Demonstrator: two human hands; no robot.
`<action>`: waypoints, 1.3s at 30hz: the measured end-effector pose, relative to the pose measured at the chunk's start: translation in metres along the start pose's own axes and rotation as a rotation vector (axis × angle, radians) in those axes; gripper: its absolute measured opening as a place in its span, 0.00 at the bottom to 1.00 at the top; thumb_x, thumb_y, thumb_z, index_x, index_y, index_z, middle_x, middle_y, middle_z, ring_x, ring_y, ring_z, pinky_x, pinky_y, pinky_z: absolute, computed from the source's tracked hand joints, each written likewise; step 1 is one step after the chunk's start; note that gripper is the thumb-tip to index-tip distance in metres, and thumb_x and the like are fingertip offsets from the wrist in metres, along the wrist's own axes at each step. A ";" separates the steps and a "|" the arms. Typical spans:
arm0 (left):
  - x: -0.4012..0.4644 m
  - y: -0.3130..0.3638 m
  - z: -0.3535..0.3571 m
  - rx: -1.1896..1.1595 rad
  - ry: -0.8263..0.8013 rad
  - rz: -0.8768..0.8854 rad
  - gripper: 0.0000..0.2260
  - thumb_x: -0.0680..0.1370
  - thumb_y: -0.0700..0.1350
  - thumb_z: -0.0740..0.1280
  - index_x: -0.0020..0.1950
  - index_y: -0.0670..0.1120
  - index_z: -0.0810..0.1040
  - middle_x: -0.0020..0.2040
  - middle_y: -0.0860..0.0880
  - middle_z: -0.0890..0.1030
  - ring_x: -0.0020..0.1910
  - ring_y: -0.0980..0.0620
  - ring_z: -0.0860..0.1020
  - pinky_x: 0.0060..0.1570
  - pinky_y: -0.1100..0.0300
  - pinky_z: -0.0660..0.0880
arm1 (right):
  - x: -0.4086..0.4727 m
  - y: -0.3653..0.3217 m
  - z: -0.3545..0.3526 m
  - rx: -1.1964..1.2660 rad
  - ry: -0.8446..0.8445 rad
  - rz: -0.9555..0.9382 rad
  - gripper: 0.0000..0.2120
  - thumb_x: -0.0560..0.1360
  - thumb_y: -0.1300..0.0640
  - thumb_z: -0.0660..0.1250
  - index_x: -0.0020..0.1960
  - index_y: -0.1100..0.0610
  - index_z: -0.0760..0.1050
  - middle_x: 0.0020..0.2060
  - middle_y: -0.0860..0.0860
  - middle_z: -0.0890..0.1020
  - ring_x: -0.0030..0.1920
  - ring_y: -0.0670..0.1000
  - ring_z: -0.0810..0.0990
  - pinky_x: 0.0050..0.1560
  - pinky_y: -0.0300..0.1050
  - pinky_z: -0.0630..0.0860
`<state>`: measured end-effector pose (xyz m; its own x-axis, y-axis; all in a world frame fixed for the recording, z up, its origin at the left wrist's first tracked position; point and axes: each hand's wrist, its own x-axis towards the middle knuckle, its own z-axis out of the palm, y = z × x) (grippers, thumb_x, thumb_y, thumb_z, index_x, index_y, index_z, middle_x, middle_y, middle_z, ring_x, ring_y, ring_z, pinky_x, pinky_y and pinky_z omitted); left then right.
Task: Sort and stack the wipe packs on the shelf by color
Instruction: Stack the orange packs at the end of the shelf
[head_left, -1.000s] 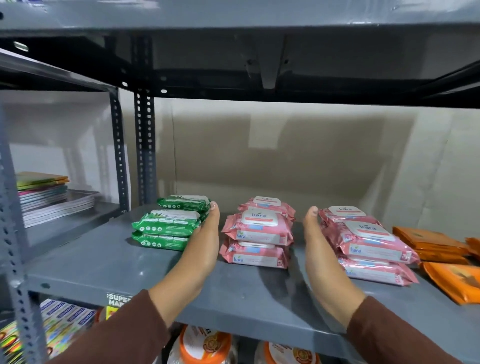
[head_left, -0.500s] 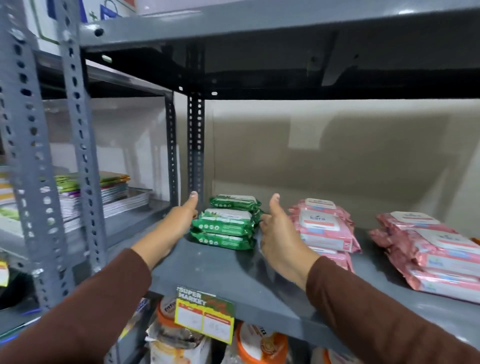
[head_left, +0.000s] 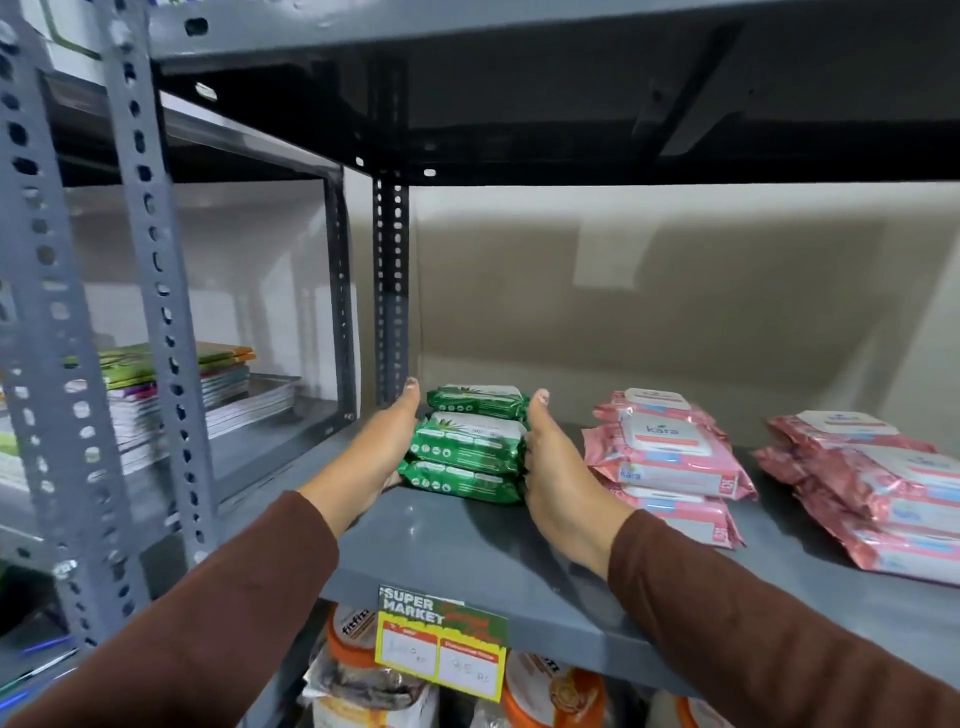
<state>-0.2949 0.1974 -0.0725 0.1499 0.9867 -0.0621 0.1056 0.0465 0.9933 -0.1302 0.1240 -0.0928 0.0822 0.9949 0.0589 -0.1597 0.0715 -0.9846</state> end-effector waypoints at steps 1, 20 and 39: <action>-0.009 0.004 0.004 0.031 0.047 0.026 0.48 0.66 0.79 0.53 0.77 0.49 0.62 0.76 0.46 0.66 0.72 0.42 0.67 0.70 0.44 0.63 | -0.002 0.003 -0.004 0.005 -0.006 -0.015 0.65 0.47 0.13 0.58 0.78 0.44 0.62 0.78 0.48 0.64 0.77 0.49 0.63 0.78 0.57 0.54; -0.191 0.014 0.252 0.235 -0.231 0.890 0.32 0.70 0.71 0.53 0.73 0.64 0.64 0.69 0.69 0.66 0.67 0.78 0.60 0.59 0.85 0.54 | -0.250 -0.106 -0.260 -0.578 0.429 -0.354 0.16 0.75 0.65 0.71 0.60 0.53 0.79 0.55 0.48 0.85 0.58 0.45 0.83 0.53 0.37 0.80; -0.272 -0.010 0.425 1.081 -0.686 0.848 0.29 0.73 0.72 0.49 0.74 0.71 0.51 0.67 0.80 0.45 0.68 0.78 0.39 0.63 0.80 0.38 | -0.321 -0.107 -0.459 -1.558 0.636 -0.085 0.36 0.64 0.38 0.72 0.67 0.46 0.62 0.49 0.45 0.79 0.56 0.54 0.76 0.54 0.54 0.68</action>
<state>0.0809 -0.1379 -0.1065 0.9108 0.3900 0.1354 0.3532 -0.9059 0.2338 0.3118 -0.2356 -0.0816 0.4568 0.7796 0.4284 0.8896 -0.4008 -0.2191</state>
